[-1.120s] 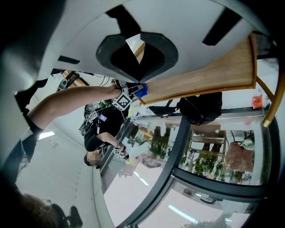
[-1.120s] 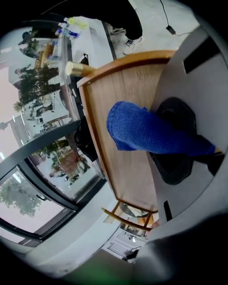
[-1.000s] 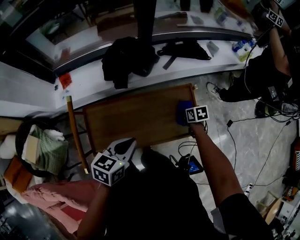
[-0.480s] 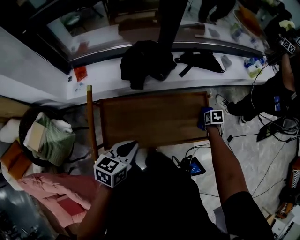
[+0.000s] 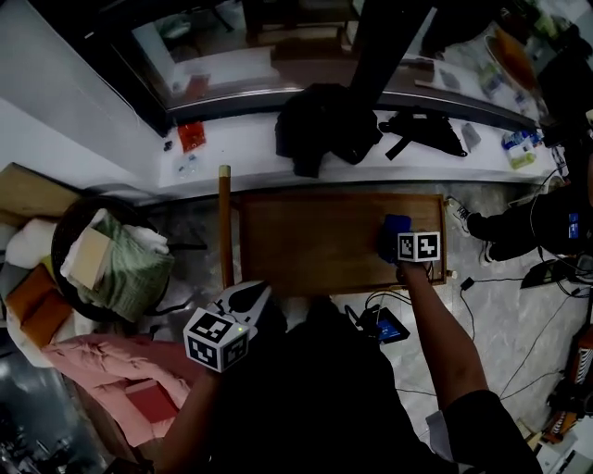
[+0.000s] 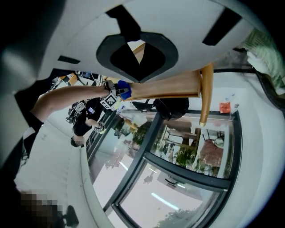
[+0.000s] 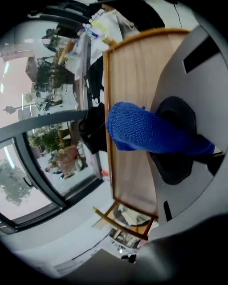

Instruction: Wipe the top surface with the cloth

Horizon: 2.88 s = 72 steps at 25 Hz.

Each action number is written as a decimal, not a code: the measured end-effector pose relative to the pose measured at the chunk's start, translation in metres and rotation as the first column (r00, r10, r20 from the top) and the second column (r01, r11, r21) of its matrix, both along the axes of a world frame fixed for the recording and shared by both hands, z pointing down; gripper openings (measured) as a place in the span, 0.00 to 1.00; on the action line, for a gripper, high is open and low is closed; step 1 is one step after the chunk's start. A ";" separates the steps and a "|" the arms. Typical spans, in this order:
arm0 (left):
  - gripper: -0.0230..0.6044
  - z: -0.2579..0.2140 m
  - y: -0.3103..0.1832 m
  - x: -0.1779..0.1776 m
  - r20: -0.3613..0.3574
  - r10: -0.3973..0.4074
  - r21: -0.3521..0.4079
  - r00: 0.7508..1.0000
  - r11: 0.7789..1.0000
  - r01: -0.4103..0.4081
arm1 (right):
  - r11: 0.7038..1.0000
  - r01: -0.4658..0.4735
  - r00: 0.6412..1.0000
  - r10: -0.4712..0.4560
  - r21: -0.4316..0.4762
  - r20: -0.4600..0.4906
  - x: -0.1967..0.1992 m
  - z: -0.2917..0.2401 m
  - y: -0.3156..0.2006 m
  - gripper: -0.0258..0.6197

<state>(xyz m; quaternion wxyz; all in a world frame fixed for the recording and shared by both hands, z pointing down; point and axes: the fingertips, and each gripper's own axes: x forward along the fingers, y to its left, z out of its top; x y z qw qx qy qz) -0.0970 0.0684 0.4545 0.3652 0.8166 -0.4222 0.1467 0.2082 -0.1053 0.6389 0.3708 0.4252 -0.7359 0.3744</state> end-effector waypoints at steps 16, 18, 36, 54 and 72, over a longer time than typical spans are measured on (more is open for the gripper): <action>0.05 0.023 0.031 -0.086 -0.014 0.016 -0.056 1.000 0.998 -0.017 | 0.926 0.360 0.879 -0.298 -0.111 0.372 -0.376 0.010 0.121 0.13; 0.05 0.024 0.033 -0.091 -0.013 0.015 -0.052 1.000 0.999 -0.016 | 0.923 0.368 0.879 -0.306 -0.114 0.365 -0.379 0.020 0.128 0.13; 0.05 0.026 0.023 -0.049 0.004 0.016 -0.075 1.000 0.997 -0.016 | 0.904 0.414 0.878 -0.366 -0.107 0.309 -0.329 0.042 0.115 0.13; 0.05 0.026 -0.005 0.112 -0.025 0.157 -0.083 0.987 0.984 -0.159 | 0.974 0.198 0.955 -0.166 -0.112 0.246 -0.090 0.035 0.061 0.13; 0.05 0.033 -0.025 0.208 -0.066 0.215 -0.070 0.974 0.973 -0.219 | 0.999 0.001 0.998 0.001 -0.041 0.069 0.111 0.022 0.024 0.13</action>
